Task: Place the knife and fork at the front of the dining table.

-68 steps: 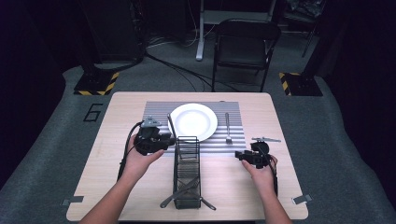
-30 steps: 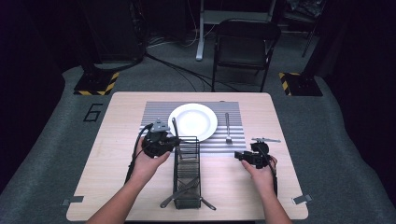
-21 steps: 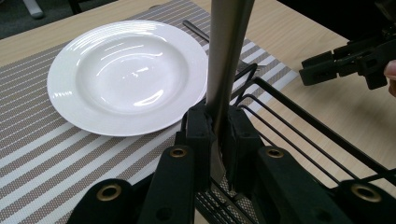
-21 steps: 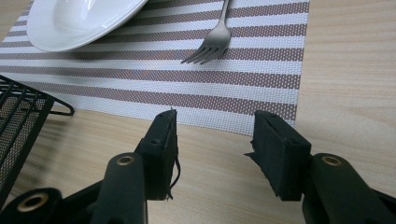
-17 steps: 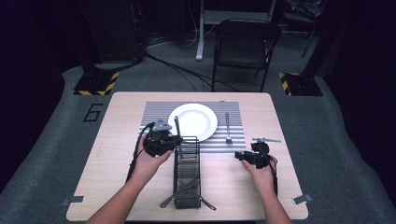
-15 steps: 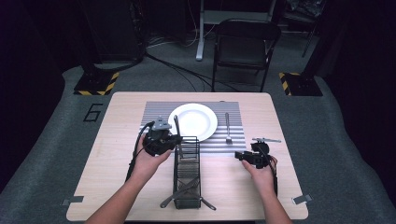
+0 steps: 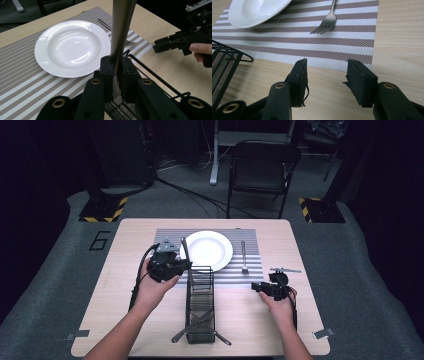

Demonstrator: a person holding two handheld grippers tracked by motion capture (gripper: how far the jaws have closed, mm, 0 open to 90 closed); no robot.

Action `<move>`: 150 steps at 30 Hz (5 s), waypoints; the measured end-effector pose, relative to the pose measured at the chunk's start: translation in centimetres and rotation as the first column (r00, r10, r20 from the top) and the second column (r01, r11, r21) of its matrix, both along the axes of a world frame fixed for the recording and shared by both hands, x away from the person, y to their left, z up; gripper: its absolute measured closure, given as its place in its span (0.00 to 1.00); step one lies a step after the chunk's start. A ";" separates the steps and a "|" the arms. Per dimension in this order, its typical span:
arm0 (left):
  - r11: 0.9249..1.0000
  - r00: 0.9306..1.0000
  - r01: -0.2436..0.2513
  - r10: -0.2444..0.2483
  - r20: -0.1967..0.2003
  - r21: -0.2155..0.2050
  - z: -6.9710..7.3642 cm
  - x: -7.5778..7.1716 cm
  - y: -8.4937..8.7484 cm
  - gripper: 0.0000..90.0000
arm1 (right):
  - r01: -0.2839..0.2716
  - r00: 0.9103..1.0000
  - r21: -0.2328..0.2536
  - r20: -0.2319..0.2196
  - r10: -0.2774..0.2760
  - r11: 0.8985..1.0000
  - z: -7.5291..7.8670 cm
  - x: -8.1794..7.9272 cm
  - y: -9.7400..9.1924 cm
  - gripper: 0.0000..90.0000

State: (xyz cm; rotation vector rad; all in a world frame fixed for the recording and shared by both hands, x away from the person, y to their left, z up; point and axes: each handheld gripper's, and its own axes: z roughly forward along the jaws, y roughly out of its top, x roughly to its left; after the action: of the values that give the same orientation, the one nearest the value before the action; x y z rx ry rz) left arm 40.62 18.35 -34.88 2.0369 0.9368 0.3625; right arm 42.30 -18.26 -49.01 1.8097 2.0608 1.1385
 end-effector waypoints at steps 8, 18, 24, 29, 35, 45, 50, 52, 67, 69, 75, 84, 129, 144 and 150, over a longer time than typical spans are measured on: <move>1.000 1.000 0.007 -0.007 0.003 0.000 1.7 -0.4 0.4 0.91 | -0.003 1.000 0.016 -0.001 0.003 1.000 0.0 0.0 -0.1 0.56; 1.000 1.000 0.004 -0.004 0.014 0.001 3.6 -0.8 1.3 0.91 | -0.002 1.000 0.024 -0.001 0.002 1.000 0.0 0.0 0.0 0.56; 1.000 1.000 -0.001 0.001 0.021 -0.029 4.4 -1.3 2.5 0.91 | 0.000 1.000 0.028 -0.001 0.000 1.000 0.0 0.0 0.0 0.56; 0.999 0.999 -0.020 0.021 0.034 -0.034 4.8 -1.6 3.7 0.91 | 0.003 1.000 0.030 -0.004 -0.003 1.000 0.1 0.0 0.0 0.56; 0.998 0.998 -0.052 0.054 0.038 -0.039 4.9 -1.6 5.1 0.91 | -0.002 1.000 0.025 -0.002 0.002 1.000 0.1 0.0 0.0 0.56; 0.993 0.993 -0.111 0.113 0.038 -0.042 3.3 -0.7 6.4 0.91 | -0.001 1.000 0.026 0.006 0.000 1.000 0.1 -0.1 0.0 0.56; 0.990 0.990 -0.138 0.139 0.037 -0.028 1.7 0.0 7.0 0.91 | 0.003 1.000 0.028 0.009 -0.003 1.000 0.2 -0.1 0.0 0.56; 0.989 0.988 -0.147 0.148 0.037 -0.030 1.1 0.2 7.1 0.91 | 0.000 1.000 0.030 0.009 -0.001 1.000 0.2 -0.1 0.0 0.56; 0.978 0.978 -0.209 0.209 0.017 0.005 -3.2 1.3 8.9 0.91 | -0.001 1.000 0.032 0.016 0.000 0.999 0.3 -0.2 0.2 0.56; 0.976 0.976 -0.216 0.216 0.012 0.009 -3.9 1.5 9.2 0.91 | -0.004 1.000 0.029 0.019 0.003 1.000 0.3 -0.2 0.2 0.56; 0.972 0.973 -0.232 0.233 -0.004 0.016 -5.2 1.8 10.0 0.91 | 0.000 1.000 0.032 0.017 0.000 0.999 0.3 -0.2 0.2 0.56; 0.969 0.969 -0.246 0.246 -0.025 0.019 -6.7 1.8 10.7 0.91 | 0.001 1.000 0.030 0.018 -0.001 1.000 0.3 -0.2 0.2 0.56; 0.938 0.940 -0.340 0.341 0.013 -0.065 -8.0 5.9 8.6 0.92 | 0.007 1.000 0.036 0.017 -0.008 0.999 0.1 -0.1 -0.1 0.56; 0.910 0.917 -0.395 0.399 0.006 -0.128 -9.2 7.5 8.6 0.92 | 0.009 1.000 0.041 0.011 -0.009 0.999 -0.2 0.1 -0.2 0.56; 0.909 0.917 -0.397 0.398 -0.017 -0.129 -9.8 8.7 8.2 0.92 | 0.011 1.000 0.047 0.012 -0.011 0.999 -0.3 0.1 -0.5 0.56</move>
State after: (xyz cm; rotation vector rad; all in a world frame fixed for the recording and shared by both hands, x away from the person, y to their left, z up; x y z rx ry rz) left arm 49.30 26.53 -44.64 1.7167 1.3387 0.5139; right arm 42.44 -18.71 -49.27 1.8279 2.0314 1.2021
